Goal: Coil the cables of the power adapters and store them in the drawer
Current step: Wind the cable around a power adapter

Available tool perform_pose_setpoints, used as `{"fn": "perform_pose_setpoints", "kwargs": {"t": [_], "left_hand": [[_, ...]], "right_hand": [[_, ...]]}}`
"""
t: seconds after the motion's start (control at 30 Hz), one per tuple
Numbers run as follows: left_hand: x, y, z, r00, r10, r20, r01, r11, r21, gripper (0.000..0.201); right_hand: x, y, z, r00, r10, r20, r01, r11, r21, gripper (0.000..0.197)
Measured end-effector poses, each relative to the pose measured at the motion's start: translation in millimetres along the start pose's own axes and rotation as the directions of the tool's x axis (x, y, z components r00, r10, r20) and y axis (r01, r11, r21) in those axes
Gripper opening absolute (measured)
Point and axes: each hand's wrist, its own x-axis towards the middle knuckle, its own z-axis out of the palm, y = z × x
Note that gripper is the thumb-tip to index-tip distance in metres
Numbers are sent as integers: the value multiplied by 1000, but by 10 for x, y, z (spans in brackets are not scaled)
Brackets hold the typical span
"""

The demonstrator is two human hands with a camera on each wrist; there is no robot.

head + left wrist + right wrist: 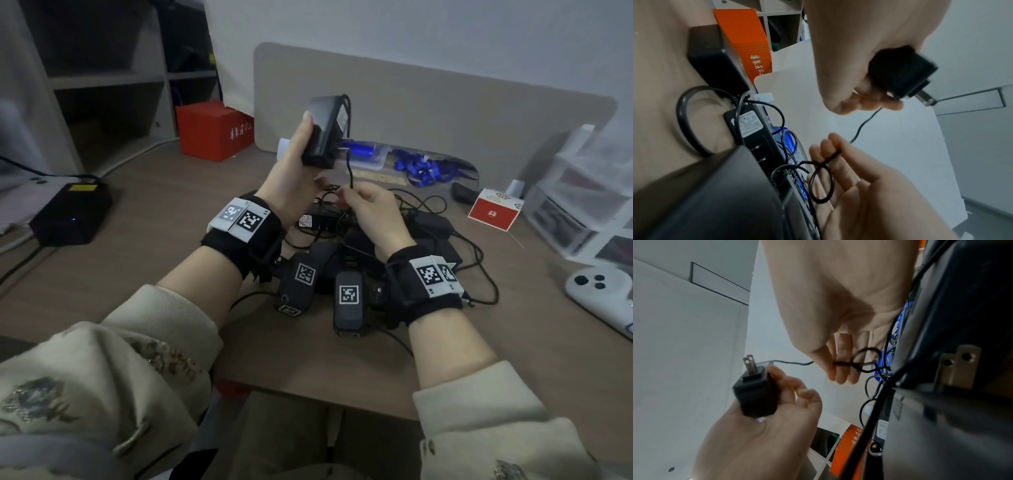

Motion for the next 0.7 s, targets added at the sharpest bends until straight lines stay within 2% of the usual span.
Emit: {"fn": "perform_pose_setpoints", "kwargs": {"t": [0.1,0.33,0.43,0.57,0.7], "left_hand": [[8,-17,5,997,27,-69,-21,996,83,41],[-14,-13,6,998,7,62,1,992,-129,48],[-13,7,-8,999,10,48,-3,990,-144,47],[-10,56,-30,998,51,32,-43,977,-206,48],[32,12,-51,998,63,-11,-64,994,-88,43]], "right_hand": [[12,18,-7,999,20,25,-19,999,-28,15],[44,96,-5,997,71,35,-62,974,-216,10],[54,117,-28,994,105,39,-87,944,-317,22],[21,84,-124,977,44,-210,-116,931,-346,18],[8,11,-250,907,-52,-417,-125,915,-385,26]]}}
